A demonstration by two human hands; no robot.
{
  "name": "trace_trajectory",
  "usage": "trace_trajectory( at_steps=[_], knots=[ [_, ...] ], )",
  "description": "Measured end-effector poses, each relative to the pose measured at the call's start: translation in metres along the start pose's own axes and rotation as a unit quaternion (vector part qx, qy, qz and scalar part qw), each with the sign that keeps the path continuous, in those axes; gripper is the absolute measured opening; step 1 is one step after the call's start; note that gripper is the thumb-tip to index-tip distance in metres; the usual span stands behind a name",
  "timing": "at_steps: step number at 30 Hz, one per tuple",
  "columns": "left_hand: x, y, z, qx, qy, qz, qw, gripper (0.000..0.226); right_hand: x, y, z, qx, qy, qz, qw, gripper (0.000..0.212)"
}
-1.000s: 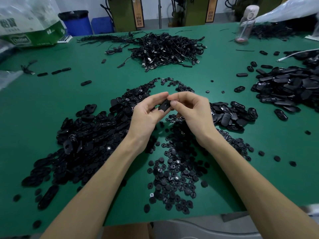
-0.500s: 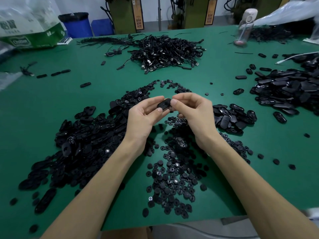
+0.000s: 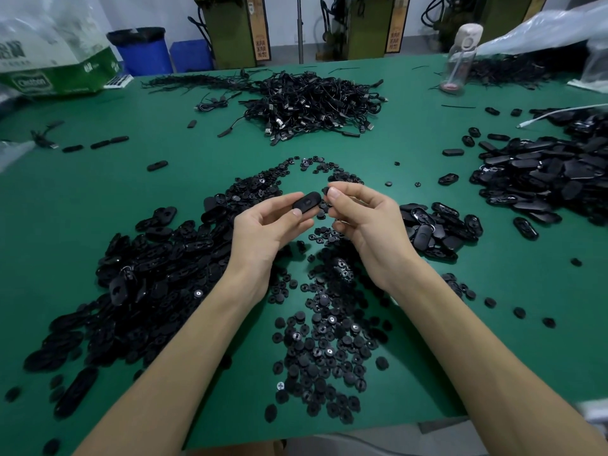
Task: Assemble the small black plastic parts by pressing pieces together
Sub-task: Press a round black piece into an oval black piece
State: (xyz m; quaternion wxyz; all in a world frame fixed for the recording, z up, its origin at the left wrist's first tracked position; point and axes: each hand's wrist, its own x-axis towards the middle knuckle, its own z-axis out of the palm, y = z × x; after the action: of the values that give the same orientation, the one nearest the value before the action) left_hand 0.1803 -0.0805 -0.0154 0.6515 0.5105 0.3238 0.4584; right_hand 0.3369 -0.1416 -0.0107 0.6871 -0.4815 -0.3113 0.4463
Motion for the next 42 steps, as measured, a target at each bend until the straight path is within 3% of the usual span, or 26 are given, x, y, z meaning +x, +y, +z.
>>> trace_trajectory(
  at_steps=[4, 9, 17, 42],
  knots=[
    [-0.001, 0.000, 0.000, 0.013, -0.004, 0.000, 1.000, 0.025, -0.001, 0.001, 0.002, -0.100, 0.029, -0.058, 0.993, 0.004],
    [-0.001, -0.001, 0.001, 0.026, -0.006, -0.001, 1.000, 0.026, -0.003, 0.003, 0.006, -0.235, 0.048, -0.146, 0.960, 0.004],
    [-0.002, -0.003, 0.004, 0.062, -0.033, 0.009, 0.998, 0.027, -0.007, 0.004, 0.011, -0.369, 0.054, -0.209, 0.904, 0.006],
    [-0.006, -0.001, 0.005, 0.052, -0.016, 0.011, 0.998, 0.023, -0.008, 0.006, 0.013, -0.420, 0.037, -0.232, 0.877, 0.004]
  ],
)
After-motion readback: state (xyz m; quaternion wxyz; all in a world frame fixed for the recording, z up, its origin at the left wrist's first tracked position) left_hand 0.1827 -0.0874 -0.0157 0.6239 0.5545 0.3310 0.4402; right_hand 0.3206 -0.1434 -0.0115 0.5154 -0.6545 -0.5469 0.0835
